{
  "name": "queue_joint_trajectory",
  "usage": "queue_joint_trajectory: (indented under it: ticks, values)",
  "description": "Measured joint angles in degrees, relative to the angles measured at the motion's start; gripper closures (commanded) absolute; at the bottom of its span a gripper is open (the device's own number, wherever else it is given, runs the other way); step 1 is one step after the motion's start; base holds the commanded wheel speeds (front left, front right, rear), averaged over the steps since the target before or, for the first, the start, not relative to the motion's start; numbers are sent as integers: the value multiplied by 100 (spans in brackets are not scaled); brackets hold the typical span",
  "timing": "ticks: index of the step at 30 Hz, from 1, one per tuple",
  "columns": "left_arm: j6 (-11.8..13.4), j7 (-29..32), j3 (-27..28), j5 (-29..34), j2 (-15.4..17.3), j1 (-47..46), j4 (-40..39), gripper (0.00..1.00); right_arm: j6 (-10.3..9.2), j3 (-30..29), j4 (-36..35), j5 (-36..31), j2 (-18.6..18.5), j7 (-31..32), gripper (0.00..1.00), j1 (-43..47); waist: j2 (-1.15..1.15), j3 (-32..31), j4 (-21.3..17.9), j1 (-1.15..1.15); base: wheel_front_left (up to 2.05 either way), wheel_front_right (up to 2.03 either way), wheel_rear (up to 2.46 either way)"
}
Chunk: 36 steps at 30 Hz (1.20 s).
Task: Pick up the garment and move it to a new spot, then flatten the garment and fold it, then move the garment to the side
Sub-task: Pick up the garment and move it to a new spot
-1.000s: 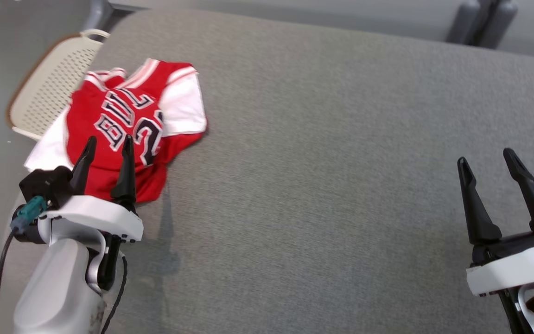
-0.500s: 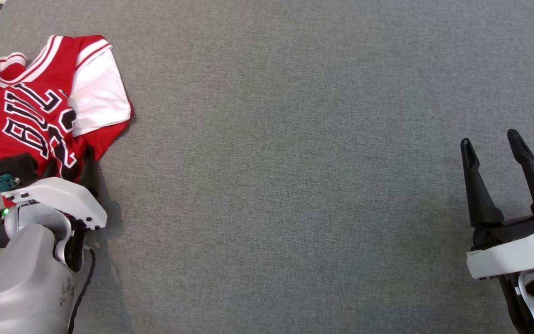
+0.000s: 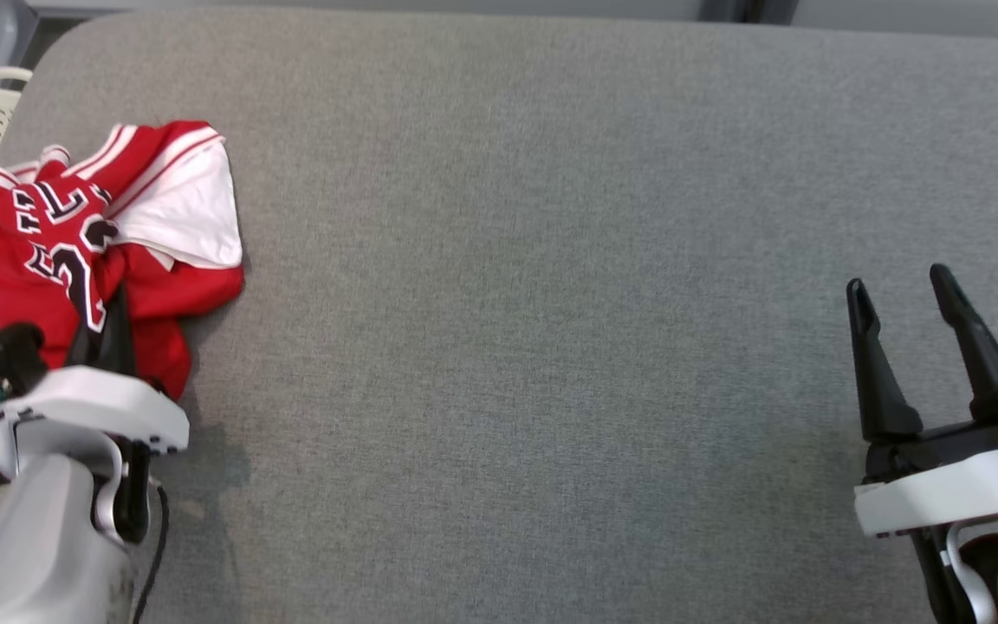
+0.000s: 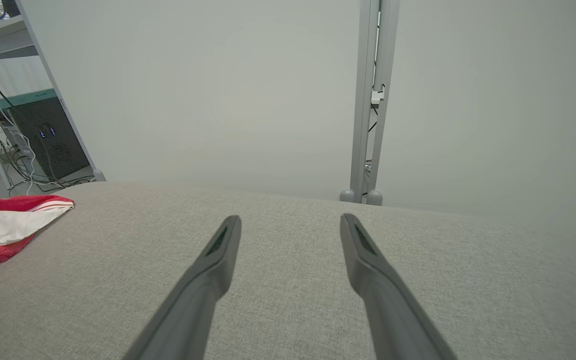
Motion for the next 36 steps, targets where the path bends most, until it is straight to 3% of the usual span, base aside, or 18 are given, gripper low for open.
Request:
queue_joint_trajectory:
  ticks: [9, 18, 23, 28, 36]
  values:
    - [379, 43, -9, 350, -245, 1705, -1970, 100, 0, 237, 442, 82, 87, -172, 0, 431, 0, -772, -217, 0, 0, 0, 0]
    - [695, 767, -456, 549, -387, 2646, -3745, 100, 0, 213, 559, 169, 122, -179, 0, 748, 0, -1354, -577, 0, 0, 0, 0]
    - [654, 977, -661, 595, -364, 2663, -4135, 100, 0, 137, 485, 168, 131, -136, 0, 786, 0, -1418, -781, 0, 0, 0, 0]
    - [434, 1136, -996, 630, -408, 2358, -4192, 100, 0, 122, 403, 169, 141, -115, 0, 775, 0, -1374, -1112, 0, 0, 0, 0]
    - [105, 1236, -1651, 765, -802, 1233, -3620, 100, 0, 196, 398, 277, 145, -189, 0, 598, 0, -1034, -1790, 0, 0, 0, 0]
